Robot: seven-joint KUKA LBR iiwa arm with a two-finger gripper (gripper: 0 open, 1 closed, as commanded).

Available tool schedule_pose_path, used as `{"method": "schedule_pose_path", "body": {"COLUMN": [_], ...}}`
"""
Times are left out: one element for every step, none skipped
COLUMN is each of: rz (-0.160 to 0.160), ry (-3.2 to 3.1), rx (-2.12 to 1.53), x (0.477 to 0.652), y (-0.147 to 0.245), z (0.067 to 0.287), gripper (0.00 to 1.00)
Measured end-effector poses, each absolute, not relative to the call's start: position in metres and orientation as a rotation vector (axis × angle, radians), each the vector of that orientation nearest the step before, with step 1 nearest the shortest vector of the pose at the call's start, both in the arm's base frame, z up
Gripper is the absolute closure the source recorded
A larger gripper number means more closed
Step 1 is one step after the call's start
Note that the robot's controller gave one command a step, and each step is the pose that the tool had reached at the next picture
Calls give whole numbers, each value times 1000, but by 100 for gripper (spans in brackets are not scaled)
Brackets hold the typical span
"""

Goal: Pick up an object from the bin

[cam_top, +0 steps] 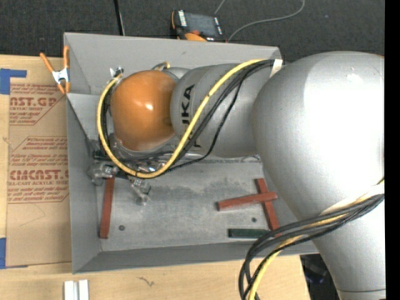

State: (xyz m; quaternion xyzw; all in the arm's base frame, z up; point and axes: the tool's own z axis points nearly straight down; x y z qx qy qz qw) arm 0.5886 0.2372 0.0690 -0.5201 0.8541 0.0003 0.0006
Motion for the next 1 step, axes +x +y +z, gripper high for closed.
{"method": "schedule_pose_path", "body": {"rz": [2], "ry": [2680], "rx": [-1631], "x": [590], "y": [238], "z": [72], "gripper": [100]}}
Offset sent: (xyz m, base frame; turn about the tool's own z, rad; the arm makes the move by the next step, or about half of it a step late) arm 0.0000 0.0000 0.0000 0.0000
